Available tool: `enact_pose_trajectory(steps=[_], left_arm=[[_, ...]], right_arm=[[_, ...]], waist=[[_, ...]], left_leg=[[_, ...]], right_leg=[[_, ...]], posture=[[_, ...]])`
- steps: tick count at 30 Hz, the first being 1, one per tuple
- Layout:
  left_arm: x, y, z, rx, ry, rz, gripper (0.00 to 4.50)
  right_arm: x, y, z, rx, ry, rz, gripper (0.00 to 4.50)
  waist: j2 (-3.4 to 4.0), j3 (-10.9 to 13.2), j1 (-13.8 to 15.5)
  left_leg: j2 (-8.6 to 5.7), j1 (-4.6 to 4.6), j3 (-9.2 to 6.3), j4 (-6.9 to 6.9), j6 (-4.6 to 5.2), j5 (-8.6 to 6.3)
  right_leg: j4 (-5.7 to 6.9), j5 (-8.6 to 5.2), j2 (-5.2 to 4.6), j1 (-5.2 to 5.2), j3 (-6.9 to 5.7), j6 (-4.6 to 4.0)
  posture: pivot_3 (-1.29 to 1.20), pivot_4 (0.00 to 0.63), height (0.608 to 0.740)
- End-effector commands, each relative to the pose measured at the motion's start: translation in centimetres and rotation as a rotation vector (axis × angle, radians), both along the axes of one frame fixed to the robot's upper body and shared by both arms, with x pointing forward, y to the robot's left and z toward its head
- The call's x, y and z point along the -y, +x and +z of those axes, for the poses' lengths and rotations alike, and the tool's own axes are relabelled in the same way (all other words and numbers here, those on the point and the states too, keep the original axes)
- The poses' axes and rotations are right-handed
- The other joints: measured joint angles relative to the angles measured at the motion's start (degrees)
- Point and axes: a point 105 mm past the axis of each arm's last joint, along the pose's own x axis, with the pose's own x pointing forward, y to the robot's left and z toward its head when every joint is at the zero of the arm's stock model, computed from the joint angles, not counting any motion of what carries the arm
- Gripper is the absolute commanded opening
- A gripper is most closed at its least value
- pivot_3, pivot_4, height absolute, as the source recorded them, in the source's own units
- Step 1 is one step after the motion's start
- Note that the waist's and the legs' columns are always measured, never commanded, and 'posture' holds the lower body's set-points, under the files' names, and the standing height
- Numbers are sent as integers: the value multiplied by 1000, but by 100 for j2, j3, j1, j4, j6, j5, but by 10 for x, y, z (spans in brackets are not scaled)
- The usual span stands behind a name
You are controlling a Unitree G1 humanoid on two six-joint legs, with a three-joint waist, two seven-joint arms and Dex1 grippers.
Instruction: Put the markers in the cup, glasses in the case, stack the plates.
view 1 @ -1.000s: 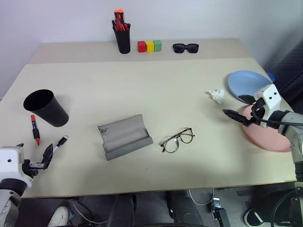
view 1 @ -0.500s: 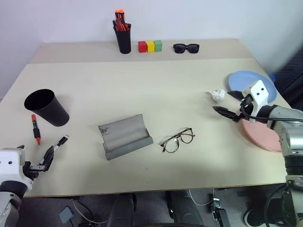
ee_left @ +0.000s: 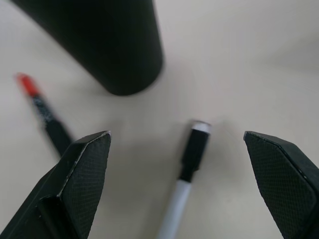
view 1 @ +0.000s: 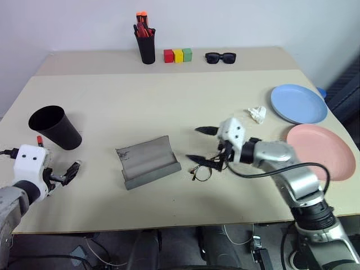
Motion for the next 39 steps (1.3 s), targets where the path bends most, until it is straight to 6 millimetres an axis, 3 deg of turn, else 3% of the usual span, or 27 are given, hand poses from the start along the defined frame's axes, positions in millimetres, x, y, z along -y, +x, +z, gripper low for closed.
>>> enact_pose_trajectory(steps=[1,7,8,10,17,22,26,27,30,32,34,39], left_arm=[[-3,10,-7,-99,-19,13,4379],[5,5,-23,-286,-38,-41,4379],[4,6,-24,-295,-50,-34,4150],[3,6,-23,-307,-51,-25,3558],[1,6,-20,-308,-3,-42,95],[18,11,19,-69,24,-197,36],[50,2,71,231,-35,-394,36],[53,2,81,270,-70,-407,36],[56,17,138,573,-154,-357,36],[54,25,171,765,-171,-294,36],[27,40,192,910,-33,-70,36],[-9,47,195,1059,107,178,36]], right_arm=[[-16,-2,12,74,33,8,4500],[-28,-6,15,89,57,28,4500],[-29,-7,16,91,64,30,4500],[-31,-11,20,85,88,47,4500],[-35,-26,19,29,96,157,4500],[-38,-23,22,42,100,165,4500],[-41,-21,24,43,111,176,4500],[-42,-20,25,44,114,178,4500],[-47,-13,29,70,129,164,4500],[-51,-2,36,103,158,119,4500],[-57,9,45,135,198,77,4500],[-71,14,55,157,273,57,4500]], waist=[[0,0,-1],[5,0,-15],[5,0,-14],[4,0,-14],[5,-1,-34],[3,0,-75],[-1,0,-41],[-1,0,-15],[-2,0,46],[-11,-5,45],[-14,-7,3],[-10,-8,-47]], left_leg=[[0,2,0,-1,0,0],[4,3,-1,-10,0,0],[4,5,-1,-11,0,0],[5,6,-1,-10,0,0],[9,10,-1,-10,0,1],[10,9,-1,-11,0,1],[10,-3,1,-10,-2,2],[10,-4,2,-9,-3,2],[9,1,0,-2,-3,3],[10,1,-4,6,-5,5],[8,3,-3,13,-8,6],[9,13,1,-16,-10,8]], right_leg=[[6,0,0,0,0,0],[8,0,4,-7,0,1],[9,-1,4,-7,0,0],[12,0,6,-7,0,0],[13,0,7,-6,0,-1],[13,0,7,-7,1,-2],[7,0,1,-14,0,-3],[8,0,1,-13,0,-3],[13,0,2,-6,-3,-3],[12,2,4,4,-8,-1],[9,10,3,13,-7,13],[15,25,9,0,0,39]], posture=[[0,150,740],[0,150,740],[0,150,740],[0,150,740],[0,150,740],[0,150,740],[0,150,740],[0,150,740],[0,150,740],[0,150,740],[0,150,740],[0,150,740]])
